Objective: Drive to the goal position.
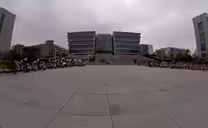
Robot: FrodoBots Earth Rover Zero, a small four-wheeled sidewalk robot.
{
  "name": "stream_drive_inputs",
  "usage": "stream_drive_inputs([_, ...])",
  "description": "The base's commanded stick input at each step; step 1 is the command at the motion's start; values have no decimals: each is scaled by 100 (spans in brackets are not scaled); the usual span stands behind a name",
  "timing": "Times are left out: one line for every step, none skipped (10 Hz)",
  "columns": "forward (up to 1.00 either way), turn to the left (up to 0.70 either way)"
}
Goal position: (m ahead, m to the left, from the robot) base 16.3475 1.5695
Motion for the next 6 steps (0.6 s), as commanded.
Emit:
stream_drive_inputs([70, 0])
stream_drive_inputs([70, 0])
stream_drive_inputs([70, 0])
stream_drive_inputs([70, 0])
stream_drive_inputs([70, 0])
stream_drive_inputs([70, 0])
